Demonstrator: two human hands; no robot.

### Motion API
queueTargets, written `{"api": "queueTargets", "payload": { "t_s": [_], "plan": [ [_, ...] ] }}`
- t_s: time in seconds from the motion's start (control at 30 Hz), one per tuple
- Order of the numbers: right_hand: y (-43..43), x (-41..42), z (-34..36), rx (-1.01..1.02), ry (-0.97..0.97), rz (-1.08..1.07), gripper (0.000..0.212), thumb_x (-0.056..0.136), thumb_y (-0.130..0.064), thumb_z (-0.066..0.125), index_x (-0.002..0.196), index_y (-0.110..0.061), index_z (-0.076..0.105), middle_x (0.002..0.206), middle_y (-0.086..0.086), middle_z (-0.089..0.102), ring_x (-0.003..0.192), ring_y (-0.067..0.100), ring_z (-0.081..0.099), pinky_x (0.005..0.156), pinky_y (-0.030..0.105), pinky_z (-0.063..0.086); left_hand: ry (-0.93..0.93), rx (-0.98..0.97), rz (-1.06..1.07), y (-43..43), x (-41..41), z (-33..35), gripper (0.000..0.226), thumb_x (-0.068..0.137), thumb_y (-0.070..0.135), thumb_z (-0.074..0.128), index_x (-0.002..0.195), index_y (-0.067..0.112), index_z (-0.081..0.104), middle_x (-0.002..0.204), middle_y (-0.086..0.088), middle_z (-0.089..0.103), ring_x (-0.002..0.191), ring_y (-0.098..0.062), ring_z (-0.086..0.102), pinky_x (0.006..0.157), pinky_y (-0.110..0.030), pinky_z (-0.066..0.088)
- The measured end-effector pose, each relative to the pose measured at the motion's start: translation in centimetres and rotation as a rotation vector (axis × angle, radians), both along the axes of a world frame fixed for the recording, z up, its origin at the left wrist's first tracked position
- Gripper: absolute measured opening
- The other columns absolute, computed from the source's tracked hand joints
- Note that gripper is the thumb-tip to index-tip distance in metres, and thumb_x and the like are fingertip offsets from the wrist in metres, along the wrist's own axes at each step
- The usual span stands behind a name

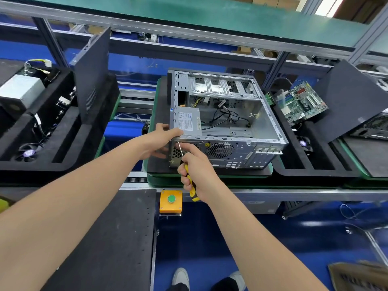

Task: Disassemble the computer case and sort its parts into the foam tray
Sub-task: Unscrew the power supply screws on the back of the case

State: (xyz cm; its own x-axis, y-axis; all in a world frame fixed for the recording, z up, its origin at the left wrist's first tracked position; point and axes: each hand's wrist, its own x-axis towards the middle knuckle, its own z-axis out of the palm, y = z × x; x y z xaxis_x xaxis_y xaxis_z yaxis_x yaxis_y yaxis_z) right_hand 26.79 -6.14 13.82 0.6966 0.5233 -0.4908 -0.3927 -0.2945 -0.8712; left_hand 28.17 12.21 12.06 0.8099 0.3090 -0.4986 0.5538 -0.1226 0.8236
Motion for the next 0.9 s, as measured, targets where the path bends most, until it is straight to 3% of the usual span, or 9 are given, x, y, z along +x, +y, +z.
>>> {"api": "queueTargets", "payload": {
  "t_s": [0.23,0.4,0.53,0.77,0.9],
  "plan": [
    [0.23,-0.31,0.24,-0.017,-0.013,0.009,0.056,0.102,-0.015,0.030,0.141,-0.047,0.054,0.065,0.003,0.048,0.048,0.015,0.038,0.044,0.024,0.033,-0.003,-0.018,0.003,-0.03,-0.07,-0.05,0.078,0.086,0.065,0.064,0.146,0.034,0.027,0.124,-0.002,0.060,0.104,-0.023,0.069,0.079,-0.038,0.059],
    [0.16,-0.24,0.29,0.036,0.041,0.004,0.055,0.100,-0.013,0.031,0.138,-0.045,0.056,0.061,0.002,0.046,0.048,0.015,0.038,0.044,0.026,0.032,-0.006,-0.029,0.008,0.02,-0.10,-0.14,0.078,0.087,0.065,0.064,0.148,0.034,0.027,0.127,-0.004,0.060,0.107,-0.026,0.067,0.088,-0.044,0.059],
    [0.13,-0.27,0.27,0.038,0.036,-0.019,0.052,0.102,-0.014,0.030,0.130,-0.047,0.058,0.062,0.002,0.045,0.048,0.014,0.038,0.044,0.025,0.032,-0.007,-0.032,0.018,-0.02,-0.06,-0.11,0.075,0.087,0.063,0.064,0.146,0.033,0.028,0.124,-0.005,0.062,0.105,-0.025,0.068,0.083,-0.041,0.059],
    [-0.03,0.16,0.17,-0.027,0.001,0.011,0.052,0.103,-0.017,0.029,0.136,-0.047,0.056,0.061,0.001,0.046,0.046,0.014,0.039,0.044,0.024,0.033,-0.015,-0.033,0.016,-0.09,-0.19,-0.07,0.075,0.088,0.062,0.064,0.146,0.032,0.028,0.122,-0.003,0.062,0.106,-0.025,0.067,0.081,-0.040,0.059],
    [-0.09,0.24,0.00,-0.042,-0.015,0.012,0.053,0.103,-0.017,0.029,0.137,-0.048,0.057,0.060,0.001,0.047,0.046,0.014,0.038,0.043,0.023,0.033,0.023,-0.019,-0.048,0.37,-0.39,0.27,0.086,0.084,0.074,0.061,0.148,0.022,0.035,0.129,-0.006,0.062,0.106,-0.026,0.069,0.083,-0.039,0.059]
  ]
}}
